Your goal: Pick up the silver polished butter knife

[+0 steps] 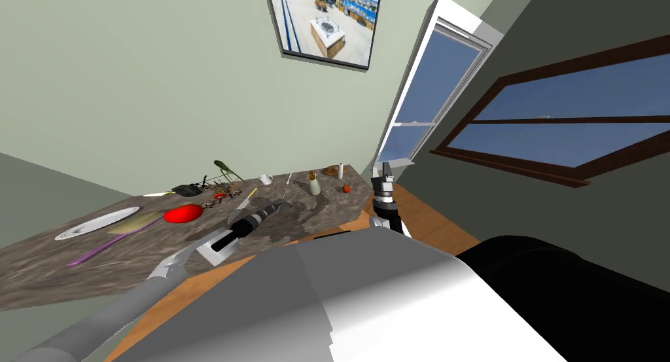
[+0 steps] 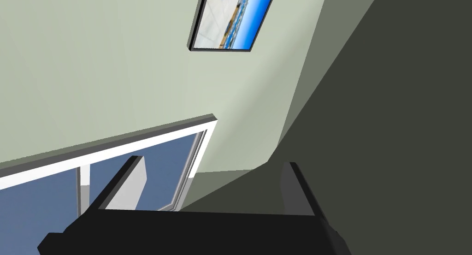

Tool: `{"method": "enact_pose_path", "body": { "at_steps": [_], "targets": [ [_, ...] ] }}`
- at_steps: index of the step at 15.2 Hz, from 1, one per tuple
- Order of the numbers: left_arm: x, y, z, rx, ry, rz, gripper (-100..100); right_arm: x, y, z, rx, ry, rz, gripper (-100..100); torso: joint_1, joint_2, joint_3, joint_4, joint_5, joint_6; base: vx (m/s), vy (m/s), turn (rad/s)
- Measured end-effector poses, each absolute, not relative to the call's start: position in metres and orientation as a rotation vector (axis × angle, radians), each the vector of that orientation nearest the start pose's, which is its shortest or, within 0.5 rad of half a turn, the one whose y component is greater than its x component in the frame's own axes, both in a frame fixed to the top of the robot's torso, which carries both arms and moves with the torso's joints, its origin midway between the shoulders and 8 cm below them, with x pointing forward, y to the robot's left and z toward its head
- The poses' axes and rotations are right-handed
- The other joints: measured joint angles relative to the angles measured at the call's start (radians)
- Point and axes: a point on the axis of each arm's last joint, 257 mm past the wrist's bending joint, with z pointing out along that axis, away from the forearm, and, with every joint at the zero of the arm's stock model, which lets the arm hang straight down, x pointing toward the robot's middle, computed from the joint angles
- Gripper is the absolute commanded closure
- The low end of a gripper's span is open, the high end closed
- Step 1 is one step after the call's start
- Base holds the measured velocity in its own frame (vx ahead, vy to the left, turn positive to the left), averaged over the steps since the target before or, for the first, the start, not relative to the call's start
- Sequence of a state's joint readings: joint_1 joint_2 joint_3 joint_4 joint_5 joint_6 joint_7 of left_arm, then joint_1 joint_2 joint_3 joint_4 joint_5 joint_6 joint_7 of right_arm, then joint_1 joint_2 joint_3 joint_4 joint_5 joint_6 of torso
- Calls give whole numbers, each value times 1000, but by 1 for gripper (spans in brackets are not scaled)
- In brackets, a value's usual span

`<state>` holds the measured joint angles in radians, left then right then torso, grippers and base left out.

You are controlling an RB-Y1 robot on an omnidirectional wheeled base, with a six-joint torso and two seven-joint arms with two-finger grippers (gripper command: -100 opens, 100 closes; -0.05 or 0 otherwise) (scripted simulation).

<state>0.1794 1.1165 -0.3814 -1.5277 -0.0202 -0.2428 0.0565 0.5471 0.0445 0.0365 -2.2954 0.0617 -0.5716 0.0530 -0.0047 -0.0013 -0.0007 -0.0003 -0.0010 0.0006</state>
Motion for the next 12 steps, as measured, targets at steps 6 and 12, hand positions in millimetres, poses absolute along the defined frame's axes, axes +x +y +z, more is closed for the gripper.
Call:
{"method": "enact_pose_path", "body": {
  "at_steps": [6, 12],
  "targets": [
    [421, 467, -318, -331, 2115, -408, -100, 328, -267, 30, 598, 594, 1242, 0, -1, 1, 0, 0, 0, 0, 16, -74, -157],
    [399, 540, -329, -350, 2206, -194, -100, 328, -267, 30, 598, 594, 1242, 0, -3, 0, 0, 0, -1, 0, 28, -85, -171]
  ]
}}
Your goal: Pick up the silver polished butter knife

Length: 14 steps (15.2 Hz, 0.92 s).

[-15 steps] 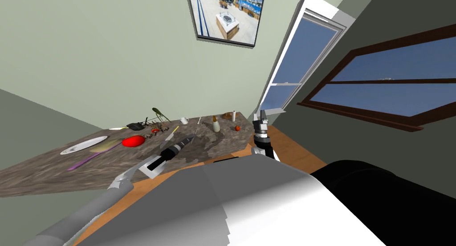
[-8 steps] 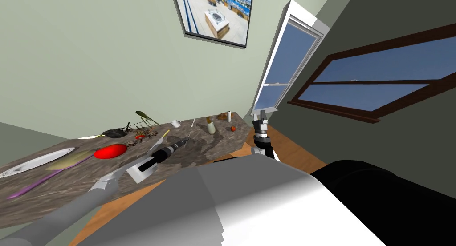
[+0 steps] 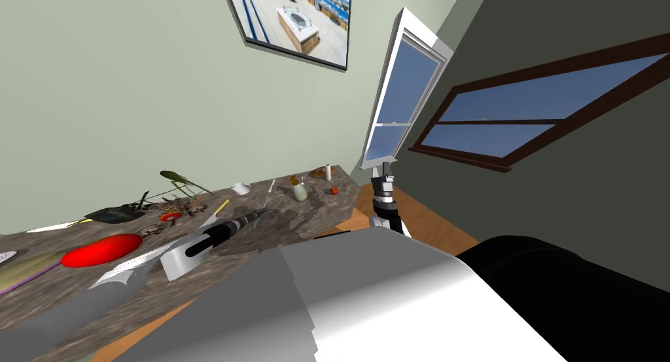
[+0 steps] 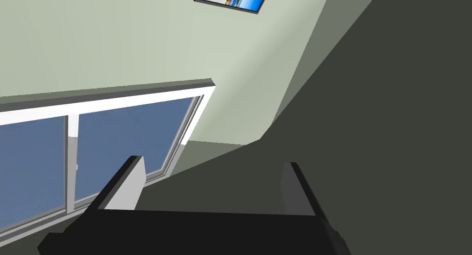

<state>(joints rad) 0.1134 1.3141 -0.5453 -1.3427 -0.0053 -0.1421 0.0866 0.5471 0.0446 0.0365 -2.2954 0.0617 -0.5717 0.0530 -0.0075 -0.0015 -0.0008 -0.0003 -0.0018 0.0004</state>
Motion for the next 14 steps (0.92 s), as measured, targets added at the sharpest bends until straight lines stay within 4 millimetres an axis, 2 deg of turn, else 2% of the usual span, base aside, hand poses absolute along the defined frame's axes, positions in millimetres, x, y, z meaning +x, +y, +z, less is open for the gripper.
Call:
{"method": "enact_pose_path", "body": {
  "at_steps": [2, 5, 9, 11, 14],
  "targets": [
    [388, 566, -331, -360, 2237, -116, -100, 328, -267, 30, 598, 594, 1242, 0, -1, 0, 0, 0, 0, 0, 37, -95, -161],
    [379, 591, -331, -371, 2261, -41, -100, 328, -267, 30, 598, 594, 1242, 0, 2, 1, 0, 0, 1, 0, 26, -56, -96],
    [351, 633, -334, -394, 2312, 92, -100, 328, -267, 30, 598, 594, 1242, 0, 0, 0, 0, 0, 0, 0, 36, -88, -158],
    [344, 644, -336, -403, 2326, 129, -100, 328, -267, 30, 598, 594, 1242, 0, 1, 1, 1, 0, 0, -1, 17, -42, -18],
    [341, 646, -344, -415, 2326, 134, -100, 328, -267, 30, 598, 594, 1242, 0, 8, 1, 1, 0, 2, -1, 36, 33, -62]
  ]
}}
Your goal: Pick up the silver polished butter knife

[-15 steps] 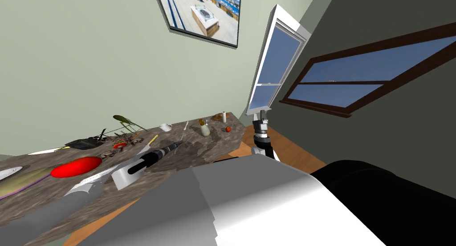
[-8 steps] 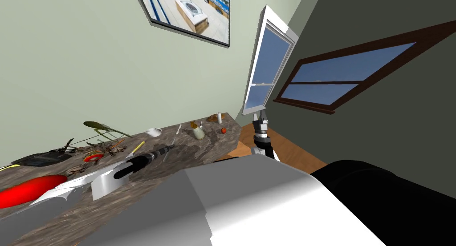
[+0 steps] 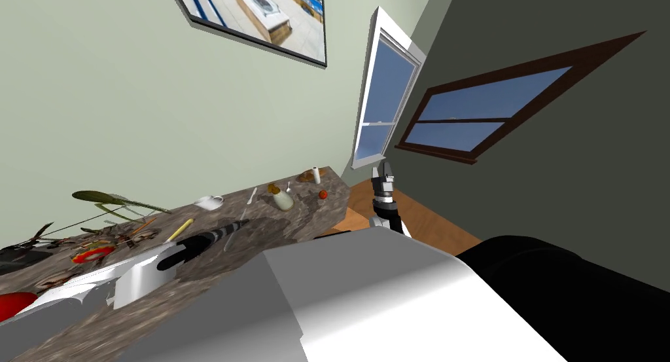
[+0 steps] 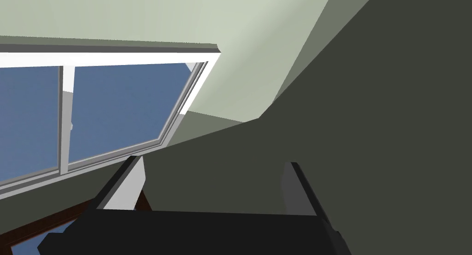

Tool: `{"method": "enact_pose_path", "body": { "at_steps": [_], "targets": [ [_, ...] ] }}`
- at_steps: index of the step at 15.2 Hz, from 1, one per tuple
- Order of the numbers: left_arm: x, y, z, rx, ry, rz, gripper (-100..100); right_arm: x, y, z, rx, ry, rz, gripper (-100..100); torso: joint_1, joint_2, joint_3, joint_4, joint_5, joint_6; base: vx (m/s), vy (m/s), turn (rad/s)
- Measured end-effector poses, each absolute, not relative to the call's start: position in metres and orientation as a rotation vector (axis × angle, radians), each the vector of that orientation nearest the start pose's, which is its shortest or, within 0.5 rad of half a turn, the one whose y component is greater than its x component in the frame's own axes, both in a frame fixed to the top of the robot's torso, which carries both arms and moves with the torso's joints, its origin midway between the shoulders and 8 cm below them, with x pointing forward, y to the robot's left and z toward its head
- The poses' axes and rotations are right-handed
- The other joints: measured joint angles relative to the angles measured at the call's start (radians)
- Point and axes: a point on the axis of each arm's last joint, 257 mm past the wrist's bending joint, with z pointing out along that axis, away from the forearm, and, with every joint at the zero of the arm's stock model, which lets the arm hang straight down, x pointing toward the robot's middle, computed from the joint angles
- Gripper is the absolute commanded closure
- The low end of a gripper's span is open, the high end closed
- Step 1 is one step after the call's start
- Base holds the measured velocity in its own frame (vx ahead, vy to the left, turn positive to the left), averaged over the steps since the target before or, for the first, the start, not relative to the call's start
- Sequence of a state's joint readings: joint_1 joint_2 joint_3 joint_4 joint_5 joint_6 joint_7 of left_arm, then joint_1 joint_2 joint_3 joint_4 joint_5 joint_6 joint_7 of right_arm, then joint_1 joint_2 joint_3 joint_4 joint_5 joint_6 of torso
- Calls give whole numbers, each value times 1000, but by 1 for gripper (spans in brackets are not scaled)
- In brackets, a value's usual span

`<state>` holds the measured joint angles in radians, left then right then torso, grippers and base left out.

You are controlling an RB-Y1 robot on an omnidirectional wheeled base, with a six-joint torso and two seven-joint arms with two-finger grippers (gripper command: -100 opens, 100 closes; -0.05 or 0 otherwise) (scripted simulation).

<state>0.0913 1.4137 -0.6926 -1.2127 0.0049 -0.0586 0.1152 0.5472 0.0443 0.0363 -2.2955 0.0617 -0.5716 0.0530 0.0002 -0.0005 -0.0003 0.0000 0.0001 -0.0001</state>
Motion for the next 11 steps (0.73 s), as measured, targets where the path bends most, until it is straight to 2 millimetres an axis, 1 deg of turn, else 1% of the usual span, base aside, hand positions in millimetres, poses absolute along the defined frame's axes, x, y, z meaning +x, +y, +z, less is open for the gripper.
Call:
{"method": "enact_pose_path", "body": {
  "at_steps": [2, 3, 5, 7, 8, 11],
  "targets": [
    [339, 646, -352, -423, 2325, 135, -100, 328, -267, 30, 598, 594, 1242, 0, 1, 2, 1, 0, 1, 0, -17, 16, -46],
    [339, 646, -353, -423, 2325, 135, 100, 328, -267, 30, 598, 594, 1242, 0, 1, 2, 1, 1, 0, 0, 0, 0, 0],
    [339, 646, -352, -423, 2325, 135, 100, 328, -267, 30, 598, 594, 1242, 0, 0, 3, 2, 1, 0, 0, 0, 3, 12],
    [337, 650, -352, -421, 2328, 153, 100, 328, -267, 30, 598, 594, 1242, 0, 1, 3, 2, 1, 3, 1, 0, 0, -10],
    [338, 649, -352, -416, 2328, 149, 100, 328, -267, 30, 598, 594, 1242, 0, 1, 3, 2, 1, 3, 0, -2, -15, 70],
    [342, 646, -342, -408, 2326, 135, 100, 328, -267, 30, 598, 594, 1242, 0, -2, 5, 3, 1, 1, -2, -12, -33, 79]
  ]
}}
